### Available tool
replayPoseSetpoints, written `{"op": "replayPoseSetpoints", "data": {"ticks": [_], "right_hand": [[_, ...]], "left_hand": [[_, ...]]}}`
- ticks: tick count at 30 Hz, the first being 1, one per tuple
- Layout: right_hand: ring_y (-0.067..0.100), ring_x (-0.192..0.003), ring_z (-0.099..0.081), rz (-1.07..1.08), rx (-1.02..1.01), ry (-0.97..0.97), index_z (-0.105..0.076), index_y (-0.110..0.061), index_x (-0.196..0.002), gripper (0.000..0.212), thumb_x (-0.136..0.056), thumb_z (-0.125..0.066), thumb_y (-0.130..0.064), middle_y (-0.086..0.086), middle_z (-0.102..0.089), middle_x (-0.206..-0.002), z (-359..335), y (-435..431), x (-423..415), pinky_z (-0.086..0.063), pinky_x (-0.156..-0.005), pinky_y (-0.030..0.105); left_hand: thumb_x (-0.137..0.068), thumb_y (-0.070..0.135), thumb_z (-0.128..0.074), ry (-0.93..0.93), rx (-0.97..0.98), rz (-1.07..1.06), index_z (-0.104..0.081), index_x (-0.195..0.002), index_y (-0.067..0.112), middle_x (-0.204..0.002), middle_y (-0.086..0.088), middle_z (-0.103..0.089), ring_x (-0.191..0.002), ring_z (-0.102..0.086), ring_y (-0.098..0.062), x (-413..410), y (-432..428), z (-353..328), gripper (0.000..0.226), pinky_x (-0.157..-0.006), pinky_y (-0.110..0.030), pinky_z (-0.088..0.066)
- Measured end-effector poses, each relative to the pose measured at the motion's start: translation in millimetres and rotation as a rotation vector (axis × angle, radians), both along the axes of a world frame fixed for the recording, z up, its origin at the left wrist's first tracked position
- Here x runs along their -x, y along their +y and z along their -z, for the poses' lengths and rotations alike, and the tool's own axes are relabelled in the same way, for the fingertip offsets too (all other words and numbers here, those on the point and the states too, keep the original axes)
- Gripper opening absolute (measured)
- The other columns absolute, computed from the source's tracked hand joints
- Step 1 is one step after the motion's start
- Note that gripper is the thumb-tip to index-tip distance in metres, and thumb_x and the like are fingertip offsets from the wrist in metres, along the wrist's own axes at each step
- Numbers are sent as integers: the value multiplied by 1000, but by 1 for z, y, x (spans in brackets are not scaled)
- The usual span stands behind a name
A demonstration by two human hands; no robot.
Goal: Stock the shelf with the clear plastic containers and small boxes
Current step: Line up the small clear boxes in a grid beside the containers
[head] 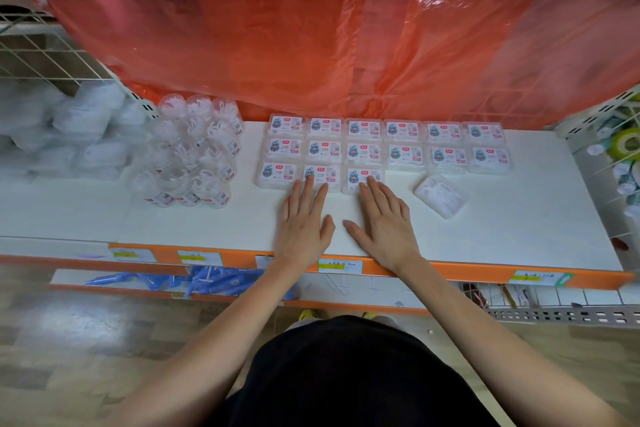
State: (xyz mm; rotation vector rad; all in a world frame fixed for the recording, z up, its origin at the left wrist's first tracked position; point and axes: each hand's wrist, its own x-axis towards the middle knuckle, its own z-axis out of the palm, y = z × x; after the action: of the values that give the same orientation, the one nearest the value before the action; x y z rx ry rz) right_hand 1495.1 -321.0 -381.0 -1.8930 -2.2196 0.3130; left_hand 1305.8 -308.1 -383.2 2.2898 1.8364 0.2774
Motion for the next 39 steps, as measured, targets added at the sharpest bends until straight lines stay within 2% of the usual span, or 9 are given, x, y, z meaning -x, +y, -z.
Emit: {"op": "replayPoseSetpoints", "data": {"ticks": [6,14,19,22,25,28,33,36,39], "right_hand": [[18,-152,-3,-9,37,11,-11,-17,-158,85,-94,-29,-70,-1,-4,-166,-3,-1,2,-6,-119,38],[19,-152,-3,-21,21,37,-12,-19,-158,83,-95,-34,-68,-1,-4,-166,-3,-2,1,-8,-119,41],[18,-151,-8,12,-28,180,-19,-19,-157,75,-98,-45,-57,-1,-10,-165,-12,-4,-2,-8,-119,38],[24,-147,-18,163,-130,316,-33,-17,-150,64,-96,-55,-44,4,-23,-161,-17,-6,-13,-14,-118,42],[30,-143,-25,368,-222,355,-42,-11,-142,62,-89,-61,-38,12,-31,-156,-18,-7,-41,-19,-115,48],[34,-143,-24,512,-161,258,-48,-13,-138,60,-88,-68,-38,14,-32,-156,-12,-6,-76,-20,-112,51],[37,-131,-42,516,-80,281,-50,-13,-135,51,-90,-67,-29,13,-46,-143,-7,-10,-99,-32,-102,50],[36,-119,-50,516,-114,385,-52,-9,-131,52,-86,-71,-24,14,-54,-131,-14,-8,-98,-39,-97,47],[29,-121,-49,519,-124,541,-49,-9,-135,65,-80,-76,-29,10,-55,-132,-29,-4,-91,-41,-101,41]], "left_hand": [[-97,36,-41,11,-32,4,-23,-154,19,-163,-6,-7,-151,-1,-23,0,0,2,62,-120,-41,-13],[-98,37,-39,23,-6,2,-19,-155,20,-164,-6,-4,-151,2,-22,0,0,1,64,-121,-41,-10],[-96,35,-44,-23,-3,-7,-12,-156,16,-164,-6,-4,-151,1,-20,0,-2,-4,70,-120,-35,-3],[-95,30,-48,-89,-11,-38,-13,-155,11,-164,-6,-6,-150,-3,-19,0,-4,-8,72,-119,-30,1],[-95,28,-50,-154,-16,-47,-20,-153,9,-163,-6,-10,-149,-8,-20,0,-5,-10,68,-120,-33,-6],[-94,30,-50,-192,-32,-21,-27,-150,9,-162,-6,-14,-148,-13,-21,0,-5,-11,64,-119,-37,-12],[-92,32,-54,-247,-83,-5,-40,-143,11,-159,-7,-22,-146,-19,-21,-3,-3,-13,57,-117,-32,-11],[-90,38,-45,-327,-116,8,-56,-128,13,-142,-4,-47,-135,-38,-23,-16,5,-23,47,-112,-31,-23],[-93,26,-52,-552,-32,-44,-65,-110,15,-115,2,-63,-110,-57,-16,-34,13,-42,24,-97,-30,-42]]}}
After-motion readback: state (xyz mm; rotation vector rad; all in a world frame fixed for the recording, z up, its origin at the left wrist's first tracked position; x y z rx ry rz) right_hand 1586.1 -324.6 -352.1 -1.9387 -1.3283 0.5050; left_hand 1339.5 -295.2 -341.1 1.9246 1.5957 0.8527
